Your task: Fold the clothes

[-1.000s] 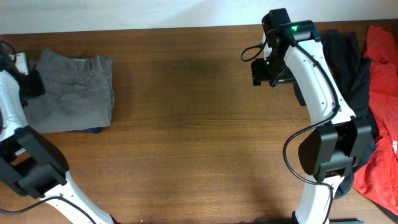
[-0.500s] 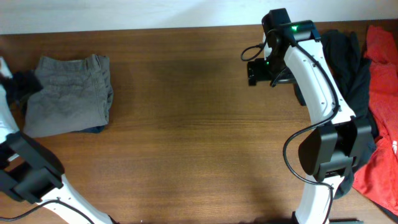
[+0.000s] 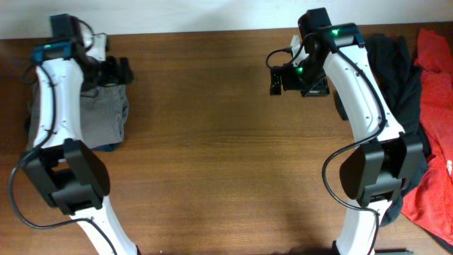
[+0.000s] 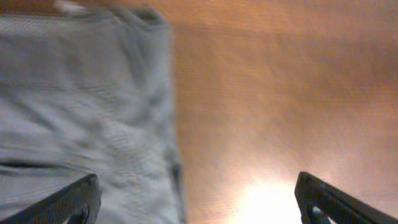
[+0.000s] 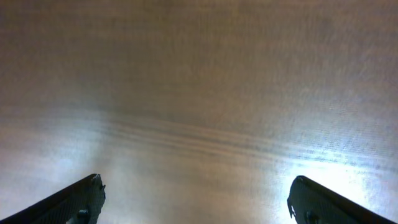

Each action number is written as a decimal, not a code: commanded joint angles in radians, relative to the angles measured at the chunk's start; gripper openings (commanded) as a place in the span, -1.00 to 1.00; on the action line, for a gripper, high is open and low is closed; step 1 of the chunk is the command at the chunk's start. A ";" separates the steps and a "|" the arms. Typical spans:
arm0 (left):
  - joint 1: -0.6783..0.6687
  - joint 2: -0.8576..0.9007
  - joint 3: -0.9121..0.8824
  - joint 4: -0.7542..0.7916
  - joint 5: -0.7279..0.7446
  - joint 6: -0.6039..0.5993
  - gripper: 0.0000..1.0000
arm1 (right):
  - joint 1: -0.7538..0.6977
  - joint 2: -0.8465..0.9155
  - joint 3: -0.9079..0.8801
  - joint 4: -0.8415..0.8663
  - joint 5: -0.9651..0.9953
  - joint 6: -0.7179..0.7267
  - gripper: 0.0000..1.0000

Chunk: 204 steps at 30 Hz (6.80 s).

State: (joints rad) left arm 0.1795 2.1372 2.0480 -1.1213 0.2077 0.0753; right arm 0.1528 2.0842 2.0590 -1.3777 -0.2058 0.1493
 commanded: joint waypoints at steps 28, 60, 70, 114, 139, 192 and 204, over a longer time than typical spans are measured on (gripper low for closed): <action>-0.089 -0.381 -0.028 -0.567 0.014 0.023 0.98 | -0.083 -0.435 -0.001 -0.310 0.105 0.000 0.99; -0.198 -1.445 -1.015 0.141 -0.223 0.024 0.98 | 0.051 -1.414 -1.134 0.357 0.260 0.054 0.98; -0.198 -1.445 -1.015 0.140 -0.223 0.024 0.98 | 0.052 -1.342 -1.134 0.357 0.260 0.054 0.98; -0.198 -1.445 -1.015 0.140 -0.223 0.024 0.98 | -0.199 -2.081 -2.053 1.308 0.108 -0.411 0.98; -0.198 -1.445 -1.015 0.140 -0.224 0.024 0.98 | -0.199 -2.079 -2.053 1.308 0.109 -0.377 0.98; -0.216 -2.132 -2.039 1.046 -0.256 0.047 0.99 | -0.199 -2.079 -2.053 1.308 0.109 -0.377 0.98; -0.216 -2.131 -2.039 1.041 -0.256 0.047 0.98 | -0.199 -2.079 -2.053 1.308 0.109 -0.377 0.97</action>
State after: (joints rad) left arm -0.0326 0.0135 0.0116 -0.0757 -0.0456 0.1123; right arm -0.0399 0.0139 0.0128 -0.0689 -0.0811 -0.2386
